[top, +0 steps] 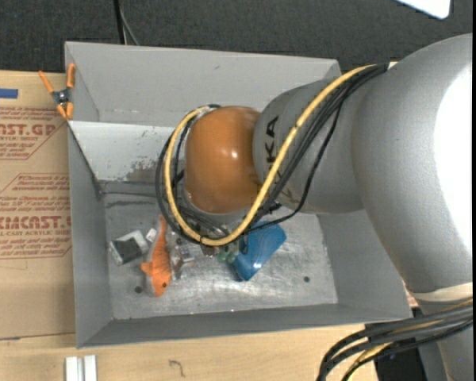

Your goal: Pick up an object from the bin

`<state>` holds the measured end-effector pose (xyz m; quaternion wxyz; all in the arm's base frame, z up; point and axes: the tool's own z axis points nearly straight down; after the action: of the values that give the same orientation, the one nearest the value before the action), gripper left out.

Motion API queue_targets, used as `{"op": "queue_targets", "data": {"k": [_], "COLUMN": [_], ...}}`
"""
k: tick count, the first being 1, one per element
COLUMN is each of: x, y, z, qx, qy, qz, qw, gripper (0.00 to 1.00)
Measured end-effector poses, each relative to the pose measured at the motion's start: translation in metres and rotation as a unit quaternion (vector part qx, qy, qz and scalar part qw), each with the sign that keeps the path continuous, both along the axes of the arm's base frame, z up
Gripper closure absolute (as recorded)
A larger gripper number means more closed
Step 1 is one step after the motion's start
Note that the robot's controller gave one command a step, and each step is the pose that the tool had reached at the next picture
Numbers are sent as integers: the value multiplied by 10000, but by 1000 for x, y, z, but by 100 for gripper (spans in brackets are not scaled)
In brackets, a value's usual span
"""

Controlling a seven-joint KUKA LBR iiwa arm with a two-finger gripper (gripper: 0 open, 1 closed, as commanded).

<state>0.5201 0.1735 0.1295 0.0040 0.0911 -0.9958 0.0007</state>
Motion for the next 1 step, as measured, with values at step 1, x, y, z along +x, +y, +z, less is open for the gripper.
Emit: {"op": "queue_targets", "data": {"k": [1], "x": [6], "y": [2], "z": [25], "qx": [29], "qy": [-94], "qz": [25], "qw": [9999], "gripper": [100]}}
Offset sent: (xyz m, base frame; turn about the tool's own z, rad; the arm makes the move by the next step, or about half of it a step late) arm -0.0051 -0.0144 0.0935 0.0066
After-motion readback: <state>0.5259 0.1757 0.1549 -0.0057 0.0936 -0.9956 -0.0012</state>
